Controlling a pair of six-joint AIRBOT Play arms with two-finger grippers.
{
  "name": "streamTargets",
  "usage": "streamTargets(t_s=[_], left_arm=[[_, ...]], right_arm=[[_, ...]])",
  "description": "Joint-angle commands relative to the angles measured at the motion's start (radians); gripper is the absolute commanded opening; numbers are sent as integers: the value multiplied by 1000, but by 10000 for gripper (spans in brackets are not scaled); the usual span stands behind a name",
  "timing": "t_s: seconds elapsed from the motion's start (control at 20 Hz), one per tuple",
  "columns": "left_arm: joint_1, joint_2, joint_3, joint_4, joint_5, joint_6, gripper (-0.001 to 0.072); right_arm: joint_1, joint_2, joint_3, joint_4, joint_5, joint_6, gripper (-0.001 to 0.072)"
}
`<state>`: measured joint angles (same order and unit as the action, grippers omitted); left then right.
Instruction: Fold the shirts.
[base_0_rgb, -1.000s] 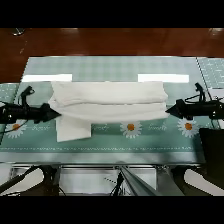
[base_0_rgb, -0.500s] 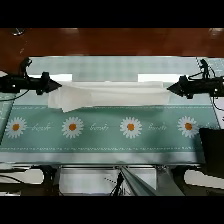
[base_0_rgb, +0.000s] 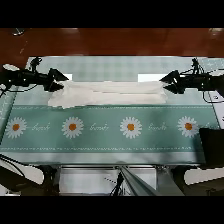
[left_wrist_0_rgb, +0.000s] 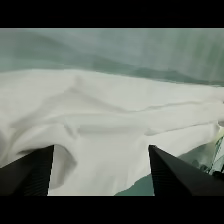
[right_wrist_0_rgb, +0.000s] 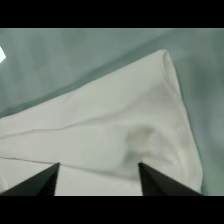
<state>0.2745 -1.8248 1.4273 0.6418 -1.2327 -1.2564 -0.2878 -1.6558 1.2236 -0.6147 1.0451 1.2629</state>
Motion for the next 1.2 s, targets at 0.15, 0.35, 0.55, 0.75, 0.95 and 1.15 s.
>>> streamTargets(t_s=[0.15,0.35,0.55,0.75,0.95,1.15], left_arm=[[150,48,136,312,-310,-76,701],[285,278,-95,166,-76,53,701],[282,519,-424,-134,82,349,701],[214,591,-538,-308,72,408,701],[94,585,-538,-314,107,425,701],[-27,581,-538,-314,165,438,701]], right_arm=[[-151,-2,110,-94,243,-12,621],[-184,-1,69,-240,188,62,621],[-124,-51,46,-186,132,51,621],[-51,-127,48,-113,126,36,621],[28,-149,49,-89,122,14,621],[82,-149,49,-78,121,15,507]])
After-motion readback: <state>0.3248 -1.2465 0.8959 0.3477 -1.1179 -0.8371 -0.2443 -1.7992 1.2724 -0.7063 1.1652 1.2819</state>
